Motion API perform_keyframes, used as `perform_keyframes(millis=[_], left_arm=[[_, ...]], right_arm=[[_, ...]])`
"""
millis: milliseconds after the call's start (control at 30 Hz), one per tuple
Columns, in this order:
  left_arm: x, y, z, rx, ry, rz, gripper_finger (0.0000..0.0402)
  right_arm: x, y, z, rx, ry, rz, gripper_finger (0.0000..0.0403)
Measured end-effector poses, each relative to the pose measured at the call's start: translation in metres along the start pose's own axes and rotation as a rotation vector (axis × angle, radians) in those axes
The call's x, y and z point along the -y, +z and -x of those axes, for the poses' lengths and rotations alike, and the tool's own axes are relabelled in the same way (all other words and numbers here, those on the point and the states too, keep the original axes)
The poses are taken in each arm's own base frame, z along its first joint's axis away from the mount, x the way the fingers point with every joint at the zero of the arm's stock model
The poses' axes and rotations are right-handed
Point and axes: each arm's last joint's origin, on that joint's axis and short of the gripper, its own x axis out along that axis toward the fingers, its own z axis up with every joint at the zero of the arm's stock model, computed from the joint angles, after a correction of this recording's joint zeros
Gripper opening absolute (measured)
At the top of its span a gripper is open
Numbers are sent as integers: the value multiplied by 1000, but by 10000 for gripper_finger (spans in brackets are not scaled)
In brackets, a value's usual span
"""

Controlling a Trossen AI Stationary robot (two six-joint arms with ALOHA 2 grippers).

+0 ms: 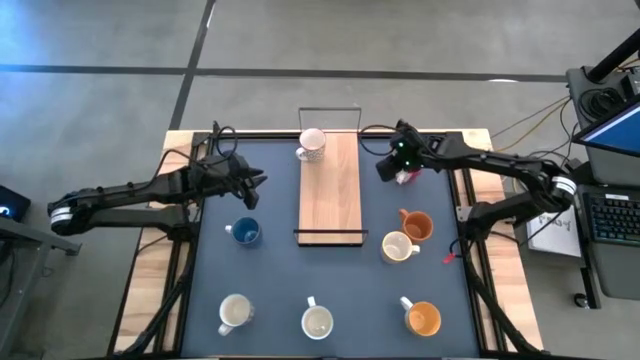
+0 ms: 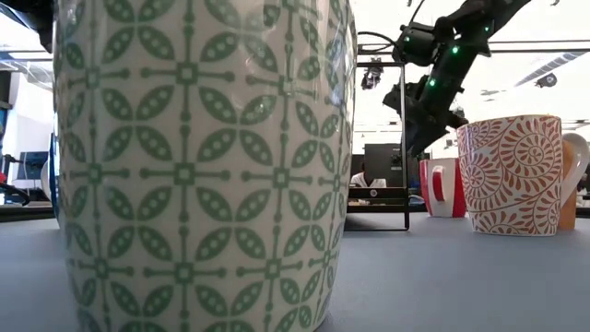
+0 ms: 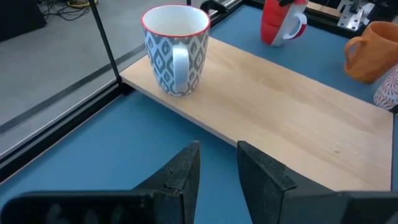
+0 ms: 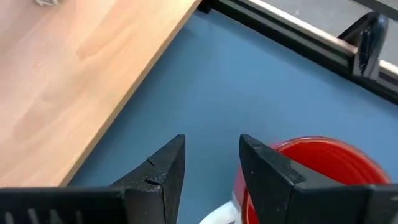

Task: Place coffee mugs
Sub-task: Put the red mug on the shelf

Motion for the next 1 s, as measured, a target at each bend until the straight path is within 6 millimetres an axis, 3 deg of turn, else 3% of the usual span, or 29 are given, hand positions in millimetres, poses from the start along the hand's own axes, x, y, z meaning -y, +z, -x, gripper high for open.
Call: perform_keyframes(millis=[500,800,1000], left_arm=[[0,0,0,-1,0,-15,89],[0,0,0,0,0,-15,89],[0,0,0,-3,0,-16,89]], right_arm=[[4,-8,4,-129,-56,-9,140],[1,-12,-24,-225,-94,23,120],[0,-14,-34,-263,-108,44,76]])
